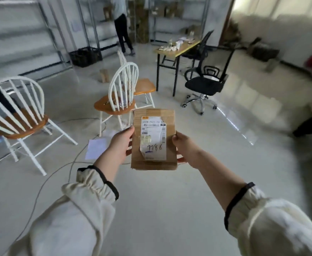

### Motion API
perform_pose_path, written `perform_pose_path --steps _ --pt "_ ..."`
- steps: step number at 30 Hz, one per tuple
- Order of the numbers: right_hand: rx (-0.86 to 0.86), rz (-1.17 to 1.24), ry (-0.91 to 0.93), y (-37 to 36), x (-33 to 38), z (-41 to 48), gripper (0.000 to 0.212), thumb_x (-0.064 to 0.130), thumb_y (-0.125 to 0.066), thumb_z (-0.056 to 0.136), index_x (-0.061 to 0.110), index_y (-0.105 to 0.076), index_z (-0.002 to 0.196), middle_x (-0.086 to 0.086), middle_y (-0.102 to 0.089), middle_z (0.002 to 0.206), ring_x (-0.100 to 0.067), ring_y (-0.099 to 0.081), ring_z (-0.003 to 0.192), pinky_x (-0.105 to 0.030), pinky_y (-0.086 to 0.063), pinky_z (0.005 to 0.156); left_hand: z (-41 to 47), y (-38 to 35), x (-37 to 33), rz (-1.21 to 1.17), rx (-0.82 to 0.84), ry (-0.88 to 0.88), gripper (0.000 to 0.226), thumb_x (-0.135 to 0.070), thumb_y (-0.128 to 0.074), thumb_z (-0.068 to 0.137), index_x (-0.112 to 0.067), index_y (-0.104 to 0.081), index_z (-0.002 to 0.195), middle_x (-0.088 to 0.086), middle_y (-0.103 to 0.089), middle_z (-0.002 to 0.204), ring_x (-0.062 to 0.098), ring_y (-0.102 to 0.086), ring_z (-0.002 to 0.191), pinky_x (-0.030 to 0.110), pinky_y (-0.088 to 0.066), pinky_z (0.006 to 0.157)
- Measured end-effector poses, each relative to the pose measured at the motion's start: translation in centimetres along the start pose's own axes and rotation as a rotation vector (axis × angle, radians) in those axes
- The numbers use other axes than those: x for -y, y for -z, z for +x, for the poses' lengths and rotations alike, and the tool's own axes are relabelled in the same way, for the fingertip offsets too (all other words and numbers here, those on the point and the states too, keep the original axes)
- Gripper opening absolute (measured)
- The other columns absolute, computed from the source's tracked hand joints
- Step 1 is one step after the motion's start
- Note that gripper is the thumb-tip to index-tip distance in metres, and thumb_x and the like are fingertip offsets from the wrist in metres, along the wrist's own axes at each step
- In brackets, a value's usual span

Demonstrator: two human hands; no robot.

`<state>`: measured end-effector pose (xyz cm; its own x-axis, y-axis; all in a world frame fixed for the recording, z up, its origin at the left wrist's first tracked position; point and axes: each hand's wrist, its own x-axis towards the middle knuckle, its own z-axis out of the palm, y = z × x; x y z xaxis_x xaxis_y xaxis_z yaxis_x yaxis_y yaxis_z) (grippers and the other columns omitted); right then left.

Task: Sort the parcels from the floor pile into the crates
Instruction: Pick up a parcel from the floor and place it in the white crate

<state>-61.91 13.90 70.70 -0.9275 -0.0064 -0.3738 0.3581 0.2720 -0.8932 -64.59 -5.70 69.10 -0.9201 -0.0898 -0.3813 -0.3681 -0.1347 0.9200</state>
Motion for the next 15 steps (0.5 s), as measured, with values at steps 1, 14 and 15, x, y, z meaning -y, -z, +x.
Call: perform_pose_path --steps 1,14,15 --pt "-0.045 0.032 -0.020 0.9 -0.5 -1.3 0.036 0.024 -0.028 0.102 0.034 -0.048 0.131 -0.002 -0.060 0.116 -0.025 -0.061 0.103 -0.036 -0.054 0.068 -0.5 -1.2 -0.1 0.035 0.042 -0.003 0.023 -0.040 -0.054 0.093 -0.025 -0.070 0.087 -0.013 -0.072 0.072 0.014 -0.067 0.077 0.028 -0.049 0.064" --pt "-0.666 0.336 -0.106 19.2 -11.7 -24.4 0.029 0.028 -0.032 0.103 0.033 -0.054 0.121 0.008 -0.059 0.082 -0.012 -0.058 0.068 -0.029 -0.047 0.062 -15.7 -27.1 3.8 0.335 0.734 -0.033 0.027 -0.038 -0.050 0.095 -0.024 -0.071 0.086 -0.005 -0.070 0.085 0.020 -0.063 0.089 0.036 -0.048 0.076" --pt "-0.720 0.348 -0.114 20.8 -12.9 -26.9 0.029 0.028 -0.032 0.102 0.035 -0.055 0.118 0.008 -0.060 0.082 -0.012 -0.059 0.069 -0.029 -0.048 0.063 -17.8 -29.4 4.6 0.354 0.795 -0.031 0.027 -0.038 -0.049 0.096 -0.024 -0.071 0.087 -0.005 -0.070 0.085 0.020 -0.063 0.089 0.037 -0.048 0.077"
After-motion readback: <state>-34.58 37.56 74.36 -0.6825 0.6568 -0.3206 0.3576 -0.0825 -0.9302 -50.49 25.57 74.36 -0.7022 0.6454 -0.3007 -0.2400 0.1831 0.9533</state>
